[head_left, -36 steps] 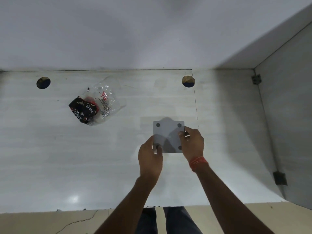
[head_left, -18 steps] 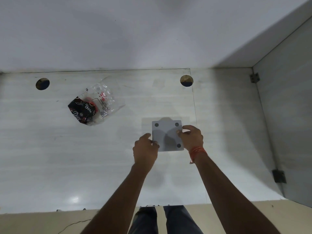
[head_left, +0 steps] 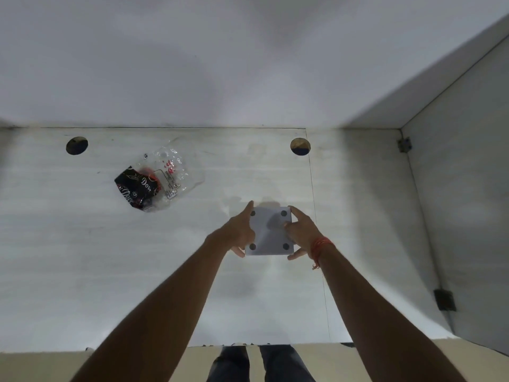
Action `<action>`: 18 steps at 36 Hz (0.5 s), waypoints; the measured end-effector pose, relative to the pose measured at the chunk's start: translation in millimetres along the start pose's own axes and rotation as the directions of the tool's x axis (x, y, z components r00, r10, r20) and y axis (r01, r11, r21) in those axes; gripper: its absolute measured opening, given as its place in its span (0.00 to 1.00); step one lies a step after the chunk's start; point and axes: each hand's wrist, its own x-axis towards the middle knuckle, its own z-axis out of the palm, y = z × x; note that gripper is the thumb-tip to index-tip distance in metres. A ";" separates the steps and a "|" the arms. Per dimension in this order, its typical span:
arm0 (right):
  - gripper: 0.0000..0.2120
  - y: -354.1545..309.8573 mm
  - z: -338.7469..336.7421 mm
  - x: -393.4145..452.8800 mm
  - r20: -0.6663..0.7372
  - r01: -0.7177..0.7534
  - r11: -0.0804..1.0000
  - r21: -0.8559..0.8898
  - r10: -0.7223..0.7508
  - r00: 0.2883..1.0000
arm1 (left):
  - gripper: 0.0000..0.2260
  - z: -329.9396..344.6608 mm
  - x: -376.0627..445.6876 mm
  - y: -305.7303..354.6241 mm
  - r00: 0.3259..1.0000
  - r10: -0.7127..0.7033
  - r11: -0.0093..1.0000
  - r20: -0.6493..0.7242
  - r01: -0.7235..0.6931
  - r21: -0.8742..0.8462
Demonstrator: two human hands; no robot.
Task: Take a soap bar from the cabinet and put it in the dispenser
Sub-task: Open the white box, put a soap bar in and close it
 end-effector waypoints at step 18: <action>0.12 -28.2 46.1 -30.1 -0.427 0.655 0.749 0.096 -0.564 0.707 | 0.03 3.3 -2.6 -3.3 0.772 -0.374 0.314 -0.514 -0.417 -0.853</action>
